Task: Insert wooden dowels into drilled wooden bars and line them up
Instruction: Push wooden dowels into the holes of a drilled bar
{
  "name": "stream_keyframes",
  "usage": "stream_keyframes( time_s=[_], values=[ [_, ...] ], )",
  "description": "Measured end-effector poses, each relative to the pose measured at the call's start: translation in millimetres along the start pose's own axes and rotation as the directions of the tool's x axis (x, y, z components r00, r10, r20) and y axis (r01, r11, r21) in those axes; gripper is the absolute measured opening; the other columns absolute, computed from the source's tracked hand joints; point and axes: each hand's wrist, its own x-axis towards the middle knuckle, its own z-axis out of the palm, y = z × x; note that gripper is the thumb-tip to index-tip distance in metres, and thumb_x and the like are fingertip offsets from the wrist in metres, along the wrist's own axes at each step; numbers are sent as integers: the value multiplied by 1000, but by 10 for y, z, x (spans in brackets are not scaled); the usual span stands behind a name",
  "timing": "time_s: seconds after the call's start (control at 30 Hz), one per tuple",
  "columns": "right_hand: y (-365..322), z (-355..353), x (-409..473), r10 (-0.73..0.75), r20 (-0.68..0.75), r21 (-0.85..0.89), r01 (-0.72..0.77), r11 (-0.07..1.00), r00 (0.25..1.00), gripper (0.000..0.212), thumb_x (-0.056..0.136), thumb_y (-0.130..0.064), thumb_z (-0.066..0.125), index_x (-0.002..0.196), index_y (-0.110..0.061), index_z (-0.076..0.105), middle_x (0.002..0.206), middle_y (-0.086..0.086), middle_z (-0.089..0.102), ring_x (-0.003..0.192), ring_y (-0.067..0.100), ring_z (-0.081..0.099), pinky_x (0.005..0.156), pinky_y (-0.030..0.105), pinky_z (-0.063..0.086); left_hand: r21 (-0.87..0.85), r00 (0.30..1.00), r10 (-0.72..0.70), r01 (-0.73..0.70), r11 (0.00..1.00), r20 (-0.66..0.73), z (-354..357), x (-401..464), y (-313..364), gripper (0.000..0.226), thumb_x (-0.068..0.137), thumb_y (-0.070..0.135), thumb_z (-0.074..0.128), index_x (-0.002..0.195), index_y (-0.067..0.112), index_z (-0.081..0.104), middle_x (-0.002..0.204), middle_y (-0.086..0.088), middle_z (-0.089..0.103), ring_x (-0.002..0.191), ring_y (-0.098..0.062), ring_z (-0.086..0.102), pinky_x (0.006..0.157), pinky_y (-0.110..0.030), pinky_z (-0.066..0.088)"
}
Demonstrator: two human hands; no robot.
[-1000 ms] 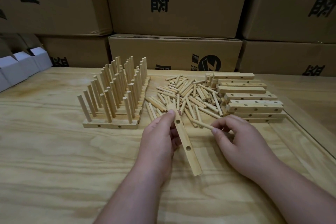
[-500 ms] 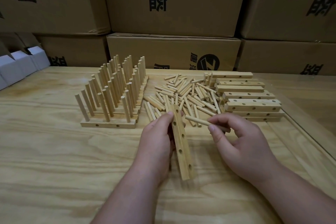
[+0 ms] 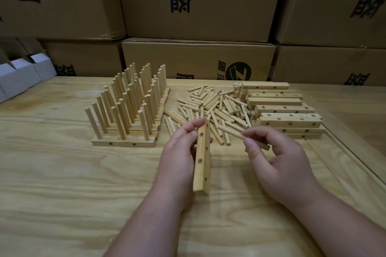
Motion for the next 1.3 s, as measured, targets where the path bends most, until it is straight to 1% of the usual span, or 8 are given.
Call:
stream_keyframes(
  time_s=[0.27, 0.47, 0.53, 0.7, 0.87, 0.97, 1.07, 1.3],
  values=[
    [6, -18, 6, 41, -19, 39, -41, 998, 999, 20, 93, -12, 62, 104, -29, 65, 87, -22, 66, 90, 0, 65, 79, 7, 45, 1, 993, -1, 1, 1000, 119, -40, 40, -68, 47, 94, -2, 58, 123, 34, 69, 104, -5, 79, 66, -8, 68, 52, -23, 52],
    [19, -8, 9, 52, -20, 51, -51, 997, 998, 16, 90, -18, 59, 102, -27, 66, 90, -26, 66, 89, 1, 65, 79, 9, 46, 90, 993, 73, -81, 993, 94, -12, 42, -114, 12, 90, 43, 68, 96, 38, 77, 83, 3, 73, 61, -8, 56, 52, -21, 45],
    [39, -8, 3, 60, -19, 55, -59, 997, 998, 15, 91, -16, 62, 101, -27, 67, 90, -24, 67, 88, 2, 65, 78, 10, 47, 121, 995, 67, -76, 990, 71, -6, 30, -104, 35, 80, 62, 67, 83, 29, 77, 76, 1, 69, 61, -10, 57, 53, -24, 45],
    [47, -14, -1, 71, -17, 43, -70, 997, 997, 19, 92, -11, 64, 100, -28, 67, 92, -21, 67, 89, 3, 66, 77, 9, 46, 33, 993, 67, -70, 997, 94, -15, 48, -127, 39, 68, 40, 75, 101, 19, 71, 84, -7, 76, 67, -20, 70, 54, -25, 53],
    [35, -21, 5, 75, -15, 34, -74, 997, 997, 20, 93, -13, 65, 99, -32, 66, 91, -24, 67, 88, 1, 65, 74, 7, 46, 31, 988, 73, -78, 996, 138, -11, 67, -149, 51, 75, 19, 57, 123, 32, 52, 72, -12, 73, 57, -20, 68, 56, -33, 54],
    [31, -16, 7, 73, -27, 34, -72, 997, 997, 19, 93, -13, 64, 99, -31, 66, 92, -22, 67, 88, 2, 65, 73, 7, 45, -47, 991, 25, -19, 999, 134, -25, 41, -116, 26, 88, 34, 52, 106, 18, 60, 64, -12, 65, 57, -27, 67, 52, -33, 53],
    [29, -9, -2, 73, -32, 43, -72, 996, 997, 16, 92, -16, 63, 100, -29, 67, 90, -19, 68, 90, 2, 66, 73, 7, 46, 5, 997, -18, 18, 1000, 70, -49, 51, -126, 61, 102, 62, 33, 73, 22, 69, 62, -9, 62, 49, -23, 60, 44, -28, 47],
    [3, -1, 13, -38, -19, 10, 39, 999, 999, 22, 88, -12, 64, 108, -19, 70, 97, -14, 69, 92, 0, 66, 80, 7, 46, 154, 996, 36, -47, 987, 77, -6, 12, -92, 38, 105, 48, 45, 88, 30, 74, 72, -8, 72, 50, -18, 62, 43, -26, 47]
  ],
)
